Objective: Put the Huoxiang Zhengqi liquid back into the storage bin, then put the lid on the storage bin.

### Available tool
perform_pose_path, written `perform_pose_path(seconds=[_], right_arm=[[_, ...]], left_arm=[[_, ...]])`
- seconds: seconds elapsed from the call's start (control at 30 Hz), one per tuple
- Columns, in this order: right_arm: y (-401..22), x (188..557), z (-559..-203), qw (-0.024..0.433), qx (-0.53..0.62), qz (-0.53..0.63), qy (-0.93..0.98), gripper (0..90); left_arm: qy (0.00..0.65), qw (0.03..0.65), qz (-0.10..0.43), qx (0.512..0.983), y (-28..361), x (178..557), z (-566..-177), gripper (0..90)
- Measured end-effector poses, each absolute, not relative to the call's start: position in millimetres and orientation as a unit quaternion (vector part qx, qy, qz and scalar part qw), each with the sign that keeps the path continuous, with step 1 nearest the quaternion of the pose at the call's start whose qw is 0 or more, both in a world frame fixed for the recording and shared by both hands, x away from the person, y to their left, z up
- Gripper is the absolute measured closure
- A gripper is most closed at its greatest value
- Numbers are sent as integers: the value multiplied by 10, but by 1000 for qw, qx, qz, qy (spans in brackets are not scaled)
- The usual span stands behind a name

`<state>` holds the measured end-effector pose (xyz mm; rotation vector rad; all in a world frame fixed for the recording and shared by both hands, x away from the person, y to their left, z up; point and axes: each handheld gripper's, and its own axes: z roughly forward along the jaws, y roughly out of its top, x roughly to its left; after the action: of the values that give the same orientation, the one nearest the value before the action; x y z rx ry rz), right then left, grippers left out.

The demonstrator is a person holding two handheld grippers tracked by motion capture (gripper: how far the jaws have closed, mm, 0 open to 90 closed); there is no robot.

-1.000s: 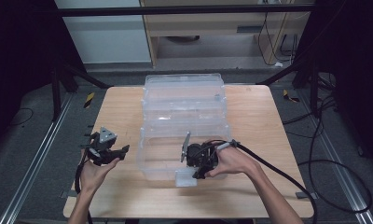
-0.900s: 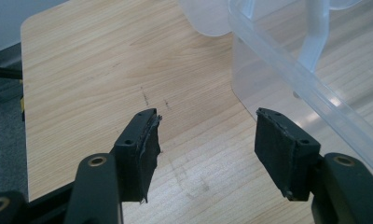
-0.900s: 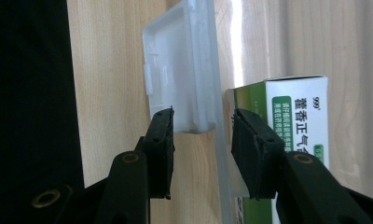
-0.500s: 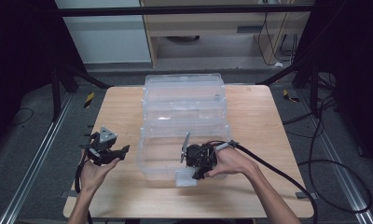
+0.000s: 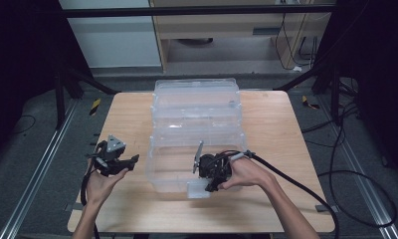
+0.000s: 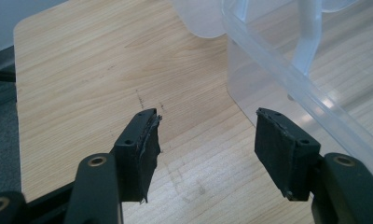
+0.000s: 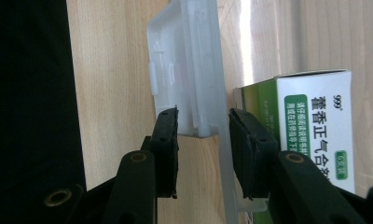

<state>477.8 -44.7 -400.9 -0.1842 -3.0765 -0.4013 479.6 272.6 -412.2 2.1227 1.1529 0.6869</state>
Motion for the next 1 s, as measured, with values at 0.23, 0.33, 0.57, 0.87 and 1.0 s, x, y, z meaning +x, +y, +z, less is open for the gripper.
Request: perform_pose_path(seconds=[0.23, 0.33, 0.57, 0.87, 1.0], right_arm=[[-444, 4785, -4010, 16, -57, -126, -990, 638], [-445, 4791, -4009, 18, -57, -126, -990, 638], [-461, 4789, -3999, 18, -53, -122, -991, 644], [-516, 4813, -4021, 26, -53, -138, -989, 645], [-507, 4811, -4017, 27, -52, -135, -989, 645]], left_arm=[[434, 311, 261, 804, 2719, 4798, -4115, 392], [435, 312, 261, 803, 2726, 4795, -4110, 392], [435, 310, 262, 804, 2729, 4796, -4114, 392], [431, 311, 261, 806, 2716, 4789, -4106, 392], [425, 314, 261, 808, 2720, 4784, -4096, 392]])
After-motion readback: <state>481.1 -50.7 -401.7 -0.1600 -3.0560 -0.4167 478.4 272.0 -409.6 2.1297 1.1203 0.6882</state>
